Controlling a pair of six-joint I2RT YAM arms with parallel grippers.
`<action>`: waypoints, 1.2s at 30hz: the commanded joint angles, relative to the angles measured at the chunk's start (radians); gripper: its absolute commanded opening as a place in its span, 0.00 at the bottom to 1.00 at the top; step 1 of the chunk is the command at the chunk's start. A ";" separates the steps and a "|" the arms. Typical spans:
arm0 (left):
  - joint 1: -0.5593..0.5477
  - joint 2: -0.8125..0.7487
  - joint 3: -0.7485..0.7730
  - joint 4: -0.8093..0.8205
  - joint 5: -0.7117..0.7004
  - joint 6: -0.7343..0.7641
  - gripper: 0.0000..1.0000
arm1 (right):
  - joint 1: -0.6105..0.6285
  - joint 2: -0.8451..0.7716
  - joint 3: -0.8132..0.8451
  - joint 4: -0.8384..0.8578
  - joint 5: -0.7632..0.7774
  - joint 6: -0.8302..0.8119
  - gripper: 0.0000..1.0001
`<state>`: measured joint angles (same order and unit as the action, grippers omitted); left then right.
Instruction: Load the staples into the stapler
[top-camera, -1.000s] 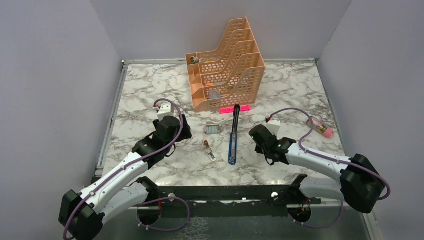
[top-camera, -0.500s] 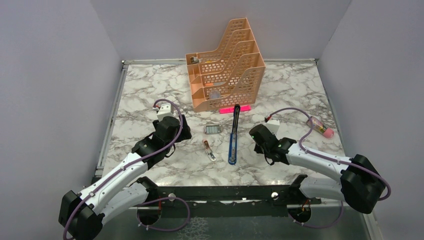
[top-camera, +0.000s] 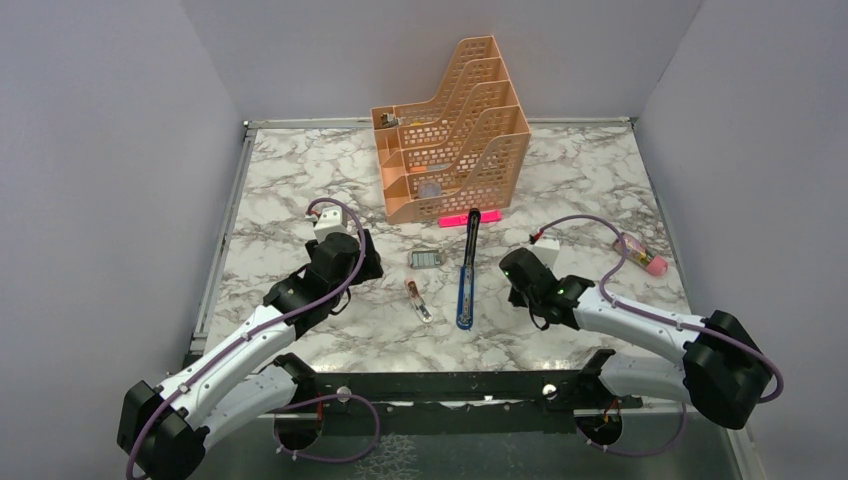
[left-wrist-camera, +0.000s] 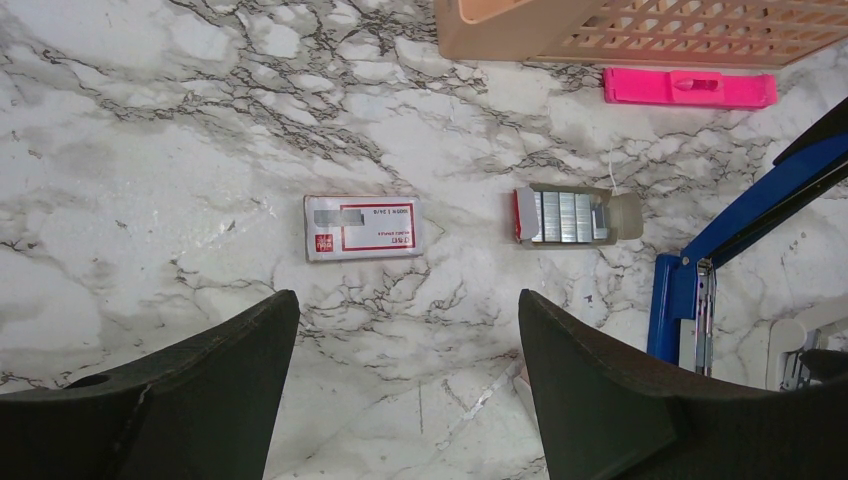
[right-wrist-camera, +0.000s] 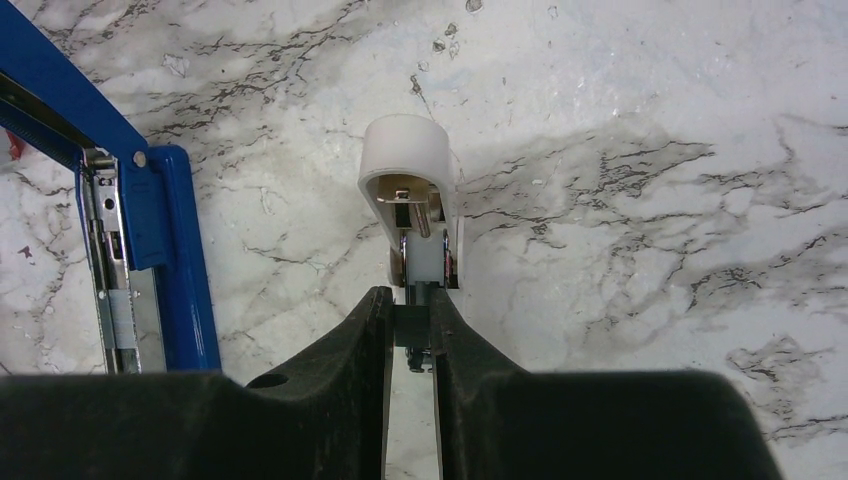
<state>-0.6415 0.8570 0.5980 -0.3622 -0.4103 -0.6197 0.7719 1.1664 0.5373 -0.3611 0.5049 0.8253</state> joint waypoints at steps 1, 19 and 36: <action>0.005 0.002 0.019 -0.003 0.007 0.006 0.82 | -0.003 -0.030 0.006 -0.012 0.047 -0.020 0.23; 0.005 0.011 0.023 -0.001 0.008 0.009 0.82 | -0.004 0.028 0.002 -0.003 0.031 -0.023 0.23; 0.005 0.008 0.019 -0.001 0.008 0.008 0.82 | -0.014 -0.006 0.009 -0.021 0.043 -0.033 0.23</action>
<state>-0.6415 0.8680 0.5980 -0.3626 -0.4099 -0.6197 0.7685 1.1820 0.5373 -0.3626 0.5117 0.8028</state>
